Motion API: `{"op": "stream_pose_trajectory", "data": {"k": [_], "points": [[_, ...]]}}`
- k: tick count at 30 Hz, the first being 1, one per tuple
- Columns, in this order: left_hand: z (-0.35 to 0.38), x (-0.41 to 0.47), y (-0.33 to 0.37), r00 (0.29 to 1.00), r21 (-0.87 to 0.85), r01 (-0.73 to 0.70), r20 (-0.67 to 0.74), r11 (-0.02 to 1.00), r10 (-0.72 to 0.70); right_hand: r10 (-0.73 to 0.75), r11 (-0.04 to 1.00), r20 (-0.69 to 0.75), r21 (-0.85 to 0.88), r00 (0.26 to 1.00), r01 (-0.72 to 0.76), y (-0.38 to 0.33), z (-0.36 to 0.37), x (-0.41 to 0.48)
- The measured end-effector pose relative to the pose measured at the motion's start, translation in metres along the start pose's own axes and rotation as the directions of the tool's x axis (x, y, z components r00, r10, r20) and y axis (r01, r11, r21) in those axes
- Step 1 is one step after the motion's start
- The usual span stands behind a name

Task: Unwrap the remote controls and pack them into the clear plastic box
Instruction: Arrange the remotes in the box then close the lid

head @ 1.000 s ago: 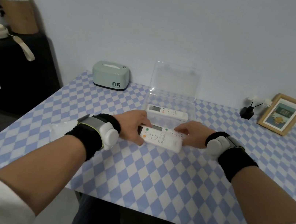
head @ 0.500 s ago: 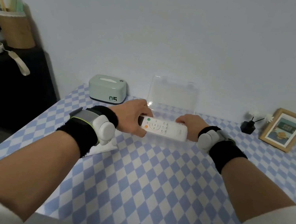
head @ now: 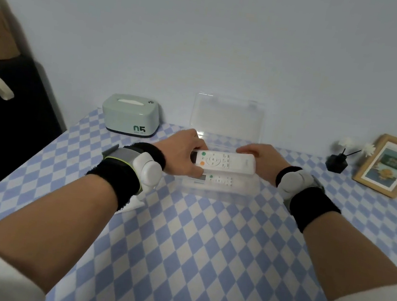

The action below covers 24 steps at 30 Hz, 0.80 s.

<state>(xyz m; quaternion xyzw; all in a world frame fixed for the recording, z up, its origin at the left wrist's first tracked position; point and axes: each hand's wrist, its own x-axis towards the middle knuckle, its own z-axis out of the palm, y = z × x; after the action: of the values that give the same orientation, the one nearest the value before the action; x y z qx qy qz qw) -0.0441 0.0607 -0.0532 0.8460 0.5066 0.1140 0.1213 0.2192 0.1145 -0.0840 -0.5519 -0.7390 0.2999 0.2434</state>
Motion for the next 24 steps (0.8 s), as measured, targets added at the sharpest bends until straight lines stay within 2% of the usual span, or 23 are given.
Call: {"op": "stream_pose_trajectory", "data": {"k": [2, 4, 5, 6, 7, 8, 9, 10, 12, 18, 24], "points": [[0.004, 0.005, 0.000, 0.999, -0.009, 0.006, 0.032, 1.000, -0.006, 0.158, 0.933, -0.045, 0.334, 0.986, -0.134, 0.003, -0.008, -0.006], [0.010, 0.014, 0.002, 0.998, -0.012, 0.006, 0.063, 1.000, -0.006, 0.204, 0.884, 0.027, 0.425, 0.979, -0.196, 0.007, -0.016, -0.011], [0.014, 0.020, 0.004, 0.997, -0.011, 0.004, 0.074, 1.000, -0.003, 0.182, 0.901, 0.063, 0.389, 0.981, -0.192, 0.008, -0.018, -0.013], [0.019, 0.026, 0.006, 0.997, -0.006, 0.009, 0.079, 1.000, -0.009, 0.142, 0.950, 0.074, 0.269, 0.987, -0.157, 0.009, -0.019, -0.016], [0.023, 0.032, 0.008, 0.996, -0.001, 0.020, 0.089, 1.000, -0.020, 0.082, 0.994, 0.074, 0.070, 0.994, -0.087, 0.010, -0.020, -0.017], [0.027, 0.037, 0.009, 0.995, 0.010, 0.026, 0.100, 1.000, -0.027, 0.021, 0.986, 0.076, -0.167, 0.997, -0.008, 0.012, -0.020, -0.018], [0.031, 0.043, 0.009, 0.991, 0.029, 0.034, 0.130, 0.999, -0.038, -0.023, 0.929, 0.085, -0.365, 0.996, 0.053, 0.014, -0.019, -0.017], [0.036, 0.048, 0.008, 0.986, 0.046, 0.036, 0.159, 0.998, -0.043, -0.039, 0.876, 0.097, -0.476, 0.994, 0.081, 0.014, -0.018, -0.018], [0.044, 0.053, 0.006, 0.977, 0.059, 0.034, 0.209, 0.998, -0.046, -0.029, 0.850, 0.116, -0.519, 0.993, 0.085, 0.013, -0.014, -0.019], [0.055, 0.068, -0.005, 0.922, 0.105, 0.151, 0.344, 0.983, -0.178, -0.011, 0.836, 0.152, -0.541, 0.988, 0.092, 0.014, -0.001, -0.011], [0.060, 0.071, -0.006, 0.900, 0.137, 0.163, 0.384, 0.977, -0.205, 0.012, 0.711, 0.242, -0.684, 0.970, 0.162, 0.014, 0.011, -0.007]]}}
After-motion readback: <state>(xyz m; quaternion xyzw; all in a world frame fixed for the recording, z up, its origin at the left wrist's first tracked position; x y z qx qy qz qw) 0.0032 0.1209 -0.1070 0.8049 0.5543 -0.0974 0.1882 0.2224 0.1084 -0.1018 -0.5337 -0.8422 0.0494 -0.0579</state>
